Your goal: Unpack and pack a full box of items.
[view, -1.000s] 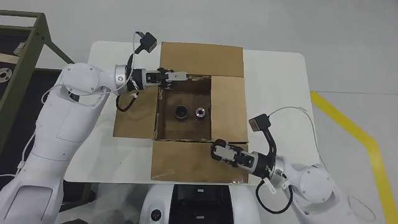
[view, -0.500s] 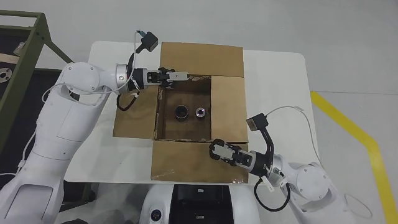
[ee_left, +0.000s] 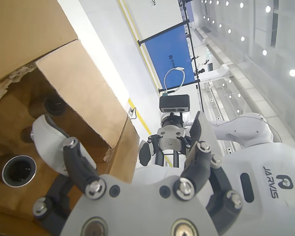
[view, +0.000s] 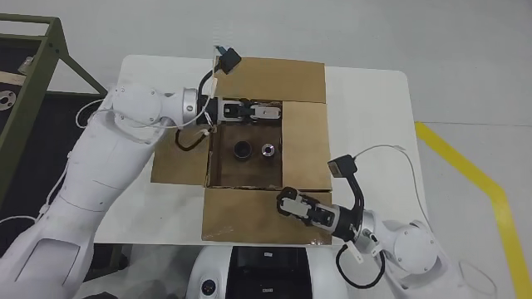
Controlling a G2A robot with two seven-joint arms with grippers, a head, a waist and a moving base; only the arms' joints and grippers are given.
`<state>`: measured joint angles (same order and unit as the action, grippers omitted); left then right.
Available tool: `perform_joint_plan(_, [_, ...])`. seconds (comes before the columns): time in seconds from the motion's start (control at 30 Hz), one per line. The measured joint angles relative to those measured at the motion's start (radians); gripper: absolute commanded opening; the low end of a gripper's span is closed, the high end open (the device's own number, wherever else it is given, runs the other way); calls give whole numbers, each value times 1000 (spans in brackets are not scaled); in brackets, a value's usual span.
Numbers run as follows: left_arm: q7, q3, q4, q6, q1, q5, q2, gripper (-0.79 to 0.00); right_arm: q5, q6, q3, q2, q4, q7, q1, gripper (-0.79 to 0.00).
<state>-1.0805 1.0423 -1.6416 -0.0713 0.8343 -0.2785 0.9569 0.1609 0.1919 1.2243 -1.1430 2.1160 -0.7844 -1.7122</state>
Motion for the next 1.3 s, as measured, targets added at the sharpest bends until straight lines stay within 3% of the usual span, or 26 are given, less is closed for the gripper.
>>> perform_joint_plan(0.2, [36, -142, 57, 3, -76, 28, 43, 0, -21, 17, -4, 7, 22, 6, -41, 0])
perform_joint_plan(0.4, [65, -226, 81, 10, -95, 73, 70, 0, -23, 17, -7, 11, 20, 8, -46, 0])
perform_joint_plan(0.57, [145, -226, 73, -1, -60, 145, 71, 0, -28, 14, -10, 14, 18, 16, -39, 0])
perform_joint_plan(0.87, [175, -202, 87, -19, 1, 154, 68, 0, -34, 4, -24, 18, 11, 27, -24, 0])
perform_joint_plan(1.3, [221, -257, 250, -111, -64, 55, 123, 0, -61, -42, -63, 23, 4, 31, -2, 0])
